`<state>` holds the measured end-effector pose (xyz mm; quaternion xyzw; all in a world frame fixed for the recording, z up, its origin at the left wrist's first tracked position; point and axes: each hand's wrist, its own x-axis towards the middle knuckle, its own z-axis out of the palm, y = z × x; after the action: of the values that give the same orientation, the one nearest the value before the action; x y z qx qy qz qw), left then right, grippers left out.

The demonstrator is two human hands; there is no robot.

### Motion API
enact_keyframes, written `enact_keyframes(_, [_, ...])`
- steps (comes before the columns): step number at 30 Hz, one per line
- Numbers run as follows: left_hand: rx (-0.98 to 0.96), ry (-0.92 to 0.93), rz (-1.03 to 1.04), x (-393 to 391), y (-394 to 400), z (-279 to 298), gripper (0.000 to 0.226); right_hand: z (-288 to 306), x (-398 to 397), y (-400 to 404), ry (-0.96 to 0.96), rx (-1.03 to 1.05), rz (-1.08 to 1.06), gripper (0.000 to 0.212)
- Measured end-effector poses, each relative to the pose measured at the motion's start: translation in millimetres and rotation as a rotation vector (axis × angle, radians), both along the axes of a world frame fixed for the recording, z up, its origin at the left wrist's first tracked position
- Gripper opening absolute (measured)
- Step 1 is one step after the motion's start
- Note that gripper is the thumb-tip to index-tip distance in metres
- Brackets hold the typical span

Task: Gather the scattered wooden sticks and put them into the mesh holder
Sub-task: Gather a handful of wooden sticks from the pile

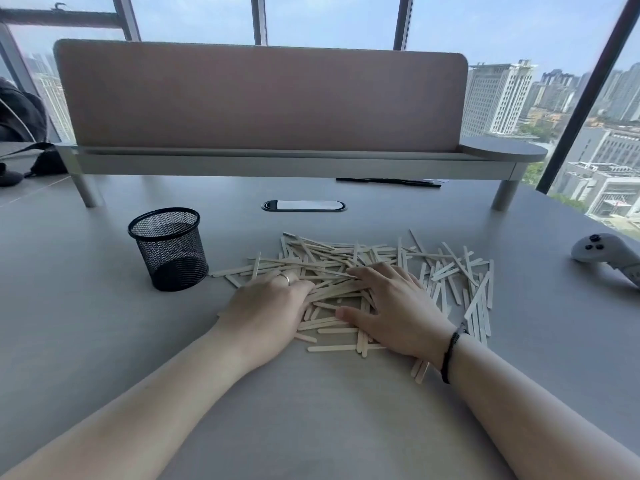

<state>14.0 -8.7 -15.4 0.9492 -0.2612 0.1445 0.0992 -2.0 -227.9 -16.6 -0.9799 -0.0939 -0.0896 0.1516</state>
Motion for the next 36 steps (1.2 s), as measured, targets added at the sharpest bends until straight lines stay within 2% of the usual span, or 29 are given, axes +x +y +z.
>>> enact_keyframes(4, [0.032, 0.017, 0.008, -1, 0, 0, 0.027, 0, 0, 1, -0.018, 0.028, 0.013, 0.069])
enact_keyframes(11, [0.090, 0.016, 0.054, -5, -2, 3, 0.049, -4, 1, 3, -0.035, 0.065, 0.067, 0.064])
enact_keyframes(20, [0.151, 0.067, 0.110, -8, -4, 5, 0.028, -6, -4, 10, -0.073, 0.115, 0.097, 0.058])
enact_keyframes(27, [0.073, -0.024, 0.089, -12, -5, 6, 0.004, -6, -5, 11, -0.073, 0.158, 0.111, 0.057])
enact_keyframes(32, [0.085, -0.118, 0.064, -10, -8, 1, 0.023, -7, -4, 17, -0.088, 0.176, 0.121, 0.056])
enact_keyframes(36, [0.179, -0.136, 0.076, -9, -10, 5, 0.025, -8, -4, 26, -0.116, 0.167, 0.146, 0.055])
